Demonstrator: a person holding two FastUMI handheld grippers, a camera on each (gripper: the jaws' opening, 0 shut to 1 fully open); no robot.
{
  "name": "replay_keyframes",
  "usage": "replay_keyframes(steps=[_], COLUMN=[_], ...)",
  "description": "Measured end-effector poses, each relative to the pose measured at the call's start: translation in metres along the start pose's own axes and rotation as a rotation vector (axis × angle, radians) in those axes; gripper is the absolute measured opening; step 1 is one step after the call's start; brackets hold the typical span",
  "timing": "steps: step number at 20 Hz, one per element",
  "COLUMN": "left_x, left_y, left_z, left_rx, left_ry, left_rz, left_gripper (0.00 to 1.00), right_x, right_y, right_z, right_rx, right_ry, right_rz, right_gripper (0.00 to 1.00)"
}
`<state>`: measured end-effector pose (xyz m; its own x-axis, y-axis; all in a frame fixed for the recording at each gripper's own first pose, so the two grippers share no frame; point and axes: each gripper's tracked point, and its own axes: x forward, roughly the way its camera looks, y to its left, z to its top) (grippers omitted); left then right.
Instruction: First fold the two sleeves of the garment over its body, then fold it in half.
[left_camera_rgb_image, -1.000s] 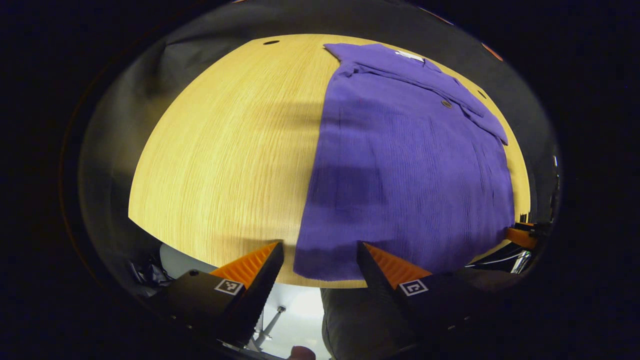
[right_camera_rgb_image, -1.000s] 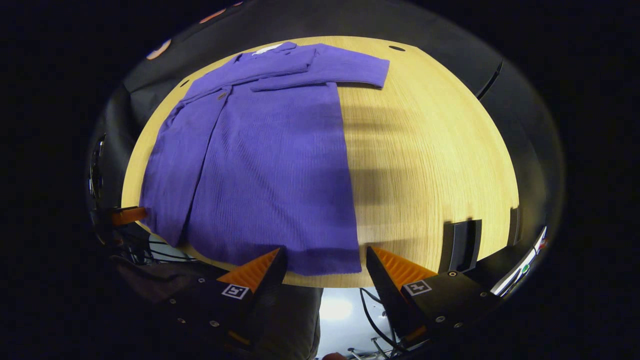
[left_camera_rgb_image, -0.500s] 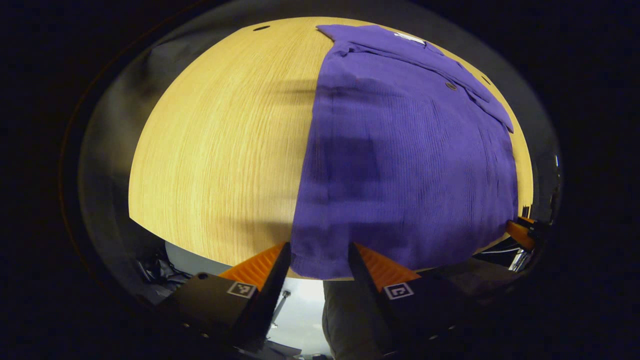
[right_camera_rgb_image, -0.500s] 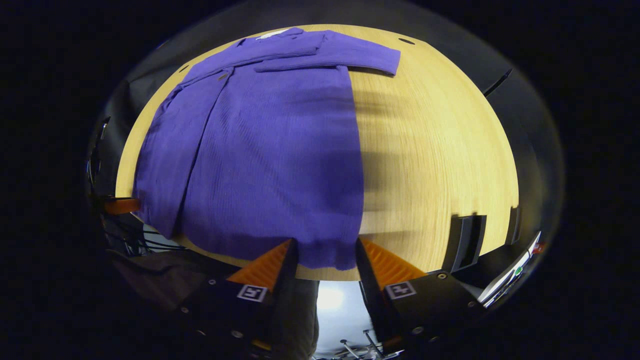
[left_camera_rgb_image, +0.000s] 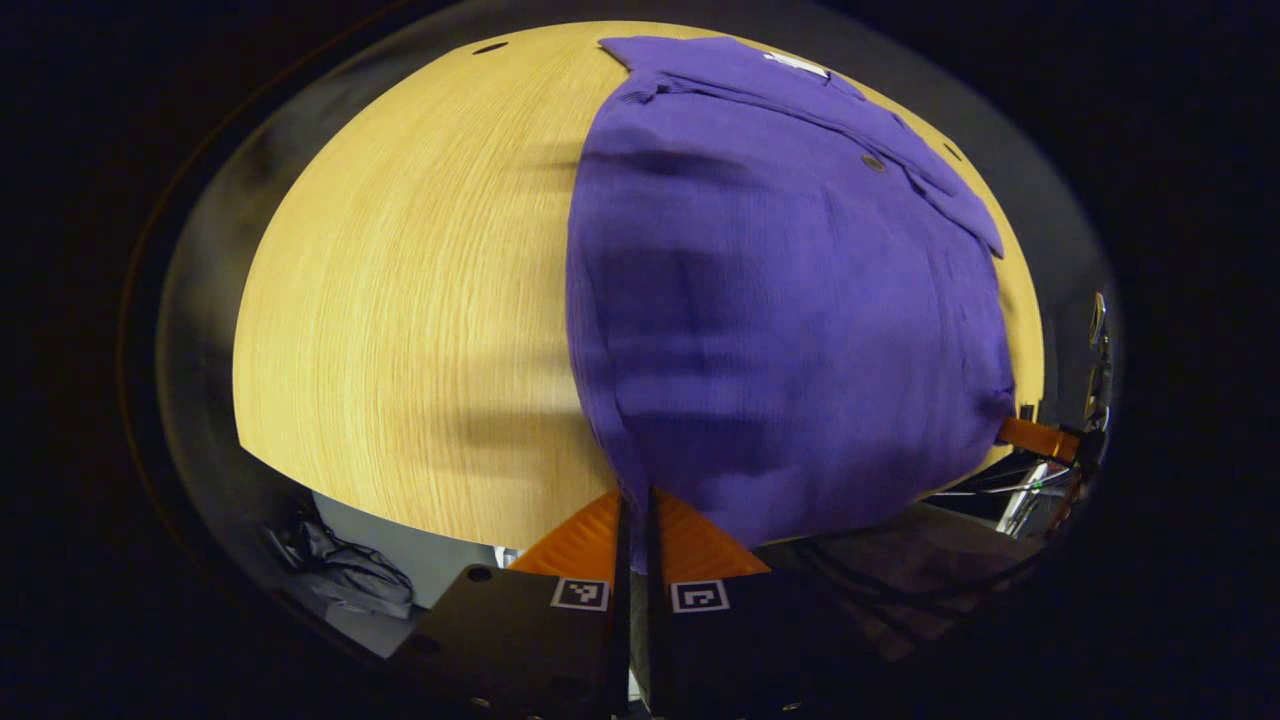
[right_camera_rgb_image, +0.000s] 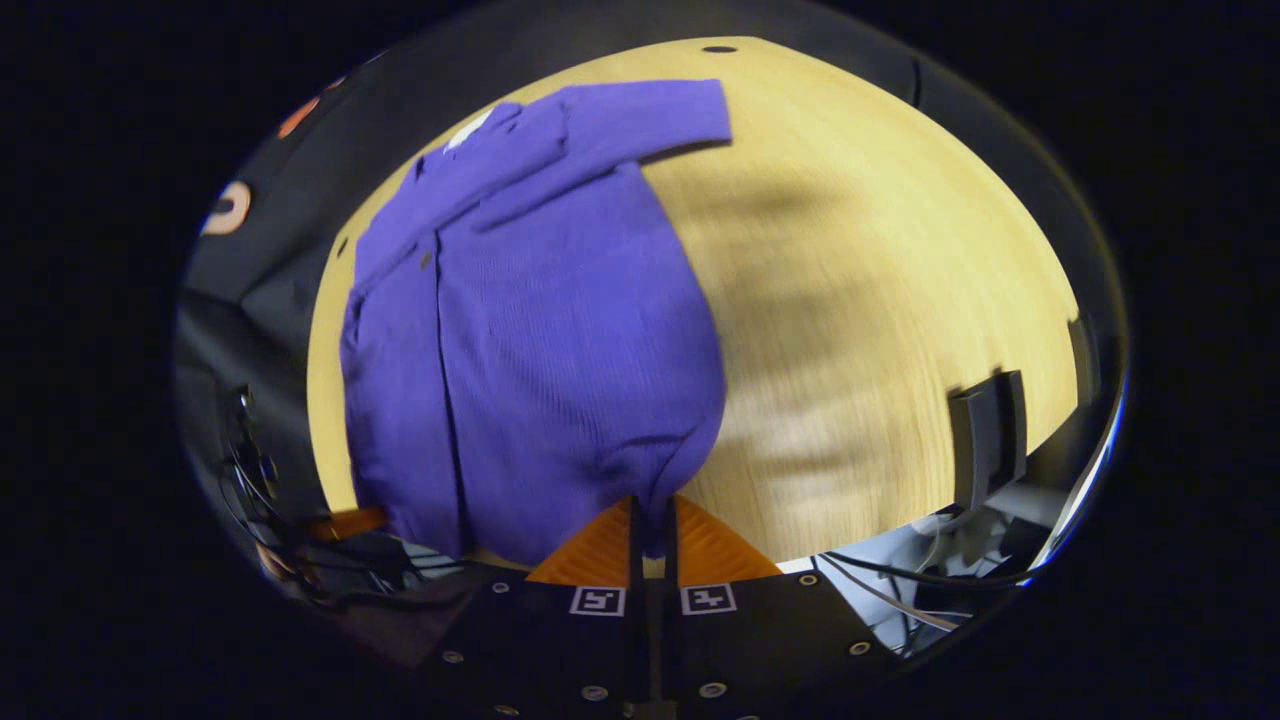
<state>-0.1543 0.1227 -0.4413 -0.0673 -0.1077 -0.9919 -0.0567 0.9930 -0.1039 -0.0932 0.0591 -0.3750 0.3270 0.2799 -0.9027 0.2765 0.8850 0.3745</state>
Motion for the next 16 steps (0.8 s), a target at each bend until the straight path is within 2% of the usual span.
replay_keyframes(steps=[3,6,9,16], left_x=[-0.023,-0.054,-0.076,-0.118], left_y=[-0.006,-0.019,-0.023,-0.039], left_z=[0.026,0.071,0.111,0.214], left_rx=[-0.011,0.007,0.05,0.144], left_ry=[-0.049,-0.134,-0.192,-0.29], left_rz=[-0.037,-0.085,-0.084,-0.081], left_gripper=[0.08,0.08,0.08,0.08], right_x=[-0.022,-0.041,-0.05,-0.082], right_y=[0.016,0.038,0.051,0.058], right_z=[0.029,0.062,0.092,0.176], right_rx=[0.004,0.033,0.05,0.01], right_ry=[-0.071,-0.138,-0.186,-0.332], right_rz=[0.056,0.128,0.177,0.181], right_gripper=[0.06,0.05,0.05,0.05])
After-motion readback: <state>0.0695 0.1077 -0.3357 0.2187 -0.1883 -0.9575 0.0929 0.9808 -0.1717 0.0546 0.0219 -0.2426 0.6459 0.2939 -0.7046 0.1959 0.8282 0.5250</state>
